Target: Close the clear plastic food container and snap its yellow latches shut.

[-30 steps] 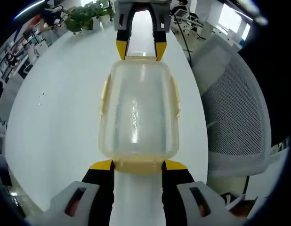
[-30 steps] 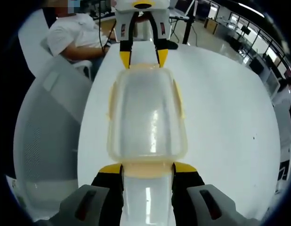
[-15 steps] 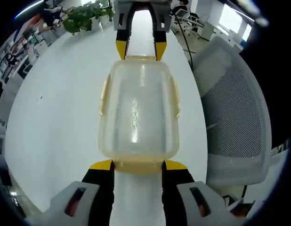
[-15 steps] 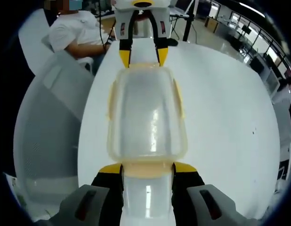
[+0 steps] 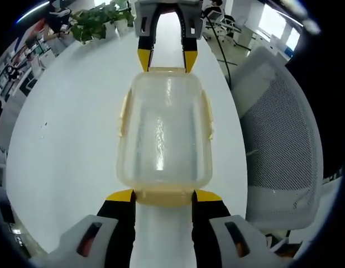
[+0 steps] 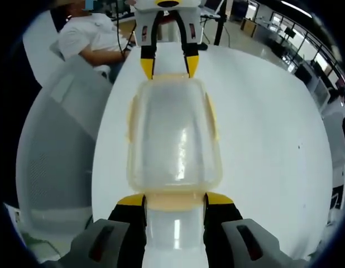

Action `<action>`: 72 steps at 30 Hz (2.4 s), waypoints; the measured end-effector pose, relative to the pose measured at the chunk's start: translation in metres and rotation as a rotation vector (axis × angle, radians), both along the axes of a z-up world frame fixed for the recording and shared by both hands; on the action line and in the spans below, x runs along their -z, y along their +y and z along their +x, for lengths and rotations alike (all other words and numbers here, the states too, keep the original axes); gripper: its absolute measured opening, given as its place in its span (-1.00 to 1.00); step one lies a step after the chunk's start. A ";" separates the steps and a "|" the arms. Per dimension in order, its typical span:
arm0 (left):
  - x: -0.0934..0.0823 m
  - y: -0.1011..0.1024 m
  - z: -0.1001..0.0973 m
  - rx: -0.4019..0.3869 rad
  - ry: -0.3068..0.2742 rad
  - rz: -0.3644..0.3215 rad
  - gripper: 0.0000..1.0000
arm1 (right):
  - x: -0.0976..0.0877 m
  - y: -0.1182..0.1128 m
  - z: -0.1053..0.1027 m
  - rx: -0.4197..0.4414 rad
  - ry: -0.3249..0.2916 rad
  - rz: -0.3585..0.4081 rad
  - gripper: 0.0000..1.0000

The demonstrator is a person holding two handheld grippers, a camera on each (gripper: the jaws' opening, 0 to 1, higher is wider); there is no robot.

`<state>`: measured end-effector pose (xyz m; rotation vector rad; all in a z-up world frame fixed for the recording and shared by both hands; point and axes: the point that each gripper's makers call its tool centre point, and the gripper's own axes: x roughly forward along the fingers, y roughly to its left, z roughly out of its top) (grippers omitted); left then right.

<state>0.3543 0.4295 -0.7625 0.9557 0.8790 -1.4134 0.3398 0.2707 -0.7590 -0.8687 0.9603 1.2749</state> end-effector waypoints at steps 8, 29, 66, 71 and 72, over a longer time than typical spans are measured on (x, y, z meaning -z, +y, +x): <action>0.004 -0.012 -0.001 0.004 0.002 0.001 -0.24 | 0.003 -0.011 -0.001 0.004 0.007 0.004 -0.23; 0.005 -0.045 -0.002 -0.010 0.005 -0.003 -0.24 | 0.008 -0.044 0.000 -0.007 0.010 0.015 -0.23; 0.009 -0.099 -0.007 -0.011 0.009 0.012 -0.24 | 0.013 -0.098 -0.006 -0.007 0.021 0.029 -0.23; 0.010 -0.107 -0.006 -0.014 0.010 0.005 -0.24 | 0.016 -0.107 -0.004 -0.007 0.019 0.027 -0.23; 0.010 -0.109 -0.006 -0.014 0.010 0.005 -0.24 | 0.016 -0.108 -0.005 -0.007 0.021 0.026 -0.23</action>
